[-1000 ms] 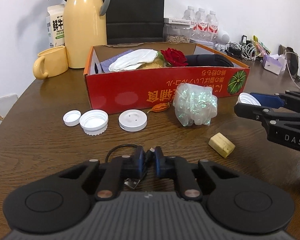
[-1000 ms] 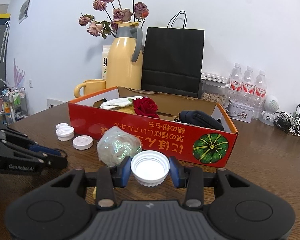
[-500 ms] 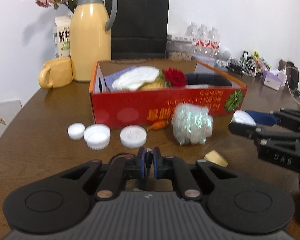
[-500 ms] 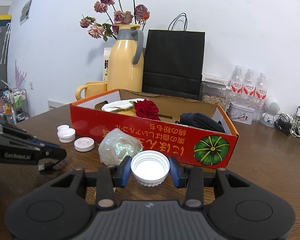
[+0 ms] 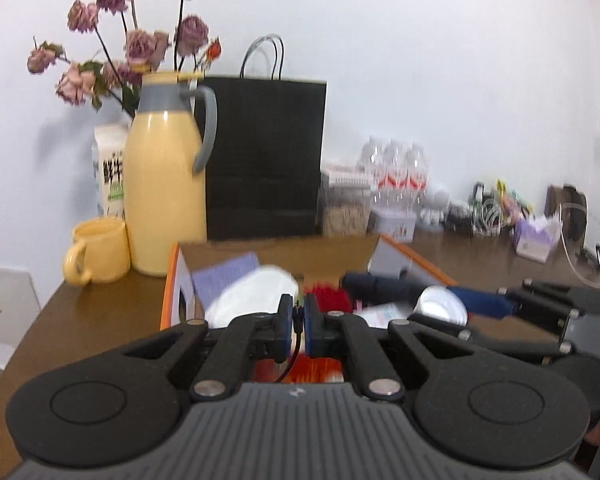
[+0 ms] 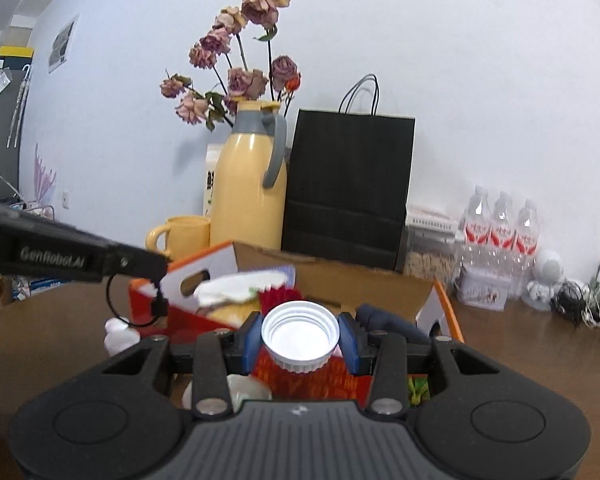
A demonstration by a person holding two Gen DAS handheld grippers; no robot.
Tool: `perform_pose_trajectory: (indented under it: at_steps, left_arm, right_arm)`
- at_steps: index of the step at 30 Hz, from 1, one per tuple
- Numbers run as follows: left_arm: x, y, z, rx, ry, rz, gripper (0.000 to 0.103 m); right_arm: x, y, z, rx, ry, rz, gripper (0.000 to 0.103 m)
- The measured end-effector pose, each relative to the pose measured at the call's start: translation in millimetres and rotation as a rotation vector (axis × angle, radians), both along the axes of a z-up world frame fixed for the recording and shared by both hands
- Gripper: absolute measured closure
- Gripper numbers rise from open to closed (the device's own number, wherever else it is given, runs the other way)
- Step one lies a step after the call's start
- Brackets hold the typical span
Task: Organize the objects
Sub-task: 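Carry the black cable and ridged cap into the box while opening both tools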
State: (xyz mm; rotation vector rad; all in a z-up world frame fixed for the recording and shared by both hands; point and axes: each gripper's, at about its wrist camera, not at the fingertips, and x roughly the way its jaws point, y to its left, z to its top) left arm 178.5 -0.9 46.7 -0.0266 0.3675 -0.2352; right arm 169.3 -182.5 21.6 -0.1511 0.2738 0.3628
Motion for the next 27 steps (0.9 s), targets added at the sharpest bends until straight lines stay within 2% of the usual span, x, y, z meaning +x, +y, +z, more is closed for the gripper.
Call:
perform_pose_trajectory:
  at_steps: [9,18,22,25,27]
  left_arm:
    - [50,-1,17,-0.045,-0.027,0.018,0.097]
    - [106,-3,-3,-0.095,0.029,0.044,0.097]
    - [120,-2,-16,-0.089,0.062,0.052,0.097]
    - [126,0,-22,-0.083,0.081,0.069,0.093]
    - [127,1,-24,-0.074,0.085,0.082,0.076]
  right_arm:
    - [46,10,18,-0.004,-0.018,0.001,0.064]
    - [105,16,8,0.016,0.051,-0.017,0.064]
    - [122,13,-2,0.035,0.083,-0.025,0.064]
    - [129,11,-9,0.036,0.112,-0.030,0.064]
    - [132,9,-11,0.034,0.126,-0.038,0.061]
